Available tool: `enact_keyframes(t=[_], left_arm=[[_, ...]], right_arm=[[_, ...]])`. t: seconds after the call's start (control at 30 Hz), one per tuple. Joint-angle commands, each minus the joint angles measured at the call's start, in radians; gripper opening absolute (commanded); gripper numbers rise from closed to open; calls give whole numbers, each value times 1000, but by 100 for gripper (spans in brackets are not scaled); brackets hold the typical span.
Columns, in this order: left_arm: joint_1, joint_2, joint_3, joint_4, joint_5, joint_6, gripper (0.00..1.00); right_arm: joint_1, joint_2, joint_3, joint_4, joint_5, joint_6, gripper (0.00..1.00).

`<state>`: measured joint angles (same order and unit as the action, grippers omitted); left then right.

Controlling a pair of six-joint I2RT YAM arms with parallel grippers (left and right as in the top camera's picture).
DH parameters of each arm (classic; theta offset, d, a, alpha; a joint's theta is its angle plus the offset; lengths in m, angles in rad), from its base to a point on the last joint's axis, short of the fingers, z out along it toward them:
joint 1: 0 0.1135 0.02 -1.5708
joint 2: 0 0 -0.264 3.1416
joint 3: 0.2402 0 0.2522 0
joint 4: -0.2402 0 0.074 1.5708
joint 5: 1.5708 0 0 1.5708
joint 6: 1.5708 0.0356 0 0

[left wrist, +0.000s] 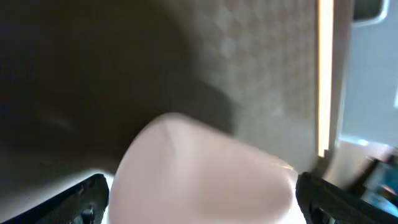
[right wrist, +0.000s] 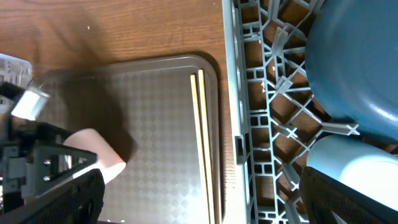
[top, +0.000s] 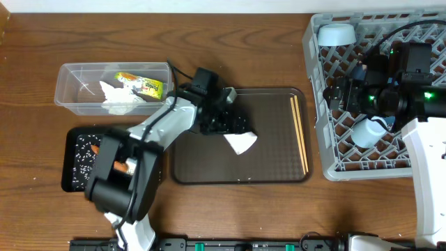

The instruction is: Sort waste into correct bins and load items into the dishwasher rack

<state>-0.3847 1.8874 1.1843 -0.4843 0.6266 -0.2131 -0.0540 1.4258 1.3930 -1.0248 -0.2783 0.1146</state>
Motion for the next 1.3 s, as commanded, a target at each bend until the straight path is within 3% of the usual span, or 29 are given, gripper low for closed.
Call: enact_keyframes(t=[0.0,0.27,0.43,0.53,0.63,0.8,1.0,1.27], left_arm=[[2,-74,5,-21,-189,-5,98],[2,-160,5,-68,-319,-14,98],[2,-246,5,-212,-553,-172,98],[2,-311,5,-315,-592,-257,98],[2,-362,5,-376,-518,-329,98],[1,-384,1,-360,-301,-327,100],[1,-312,-47,-260,-87,-163,92],[1,-146,-96,-274,-12,-28,86]], right_arm=[[15,-5,1,0,2,4,99],[15,-5,1,-1,2,4,99],[15,-5,1,-1,2,4,99],[15,-5,1,-1,2,4,99],[15,-5,1,-1,2,4,99],[15,-5,1,-1,2,4,99],[15,-5,1,-1,2,4,99],[15,-5,1,-1,2,4,99]])
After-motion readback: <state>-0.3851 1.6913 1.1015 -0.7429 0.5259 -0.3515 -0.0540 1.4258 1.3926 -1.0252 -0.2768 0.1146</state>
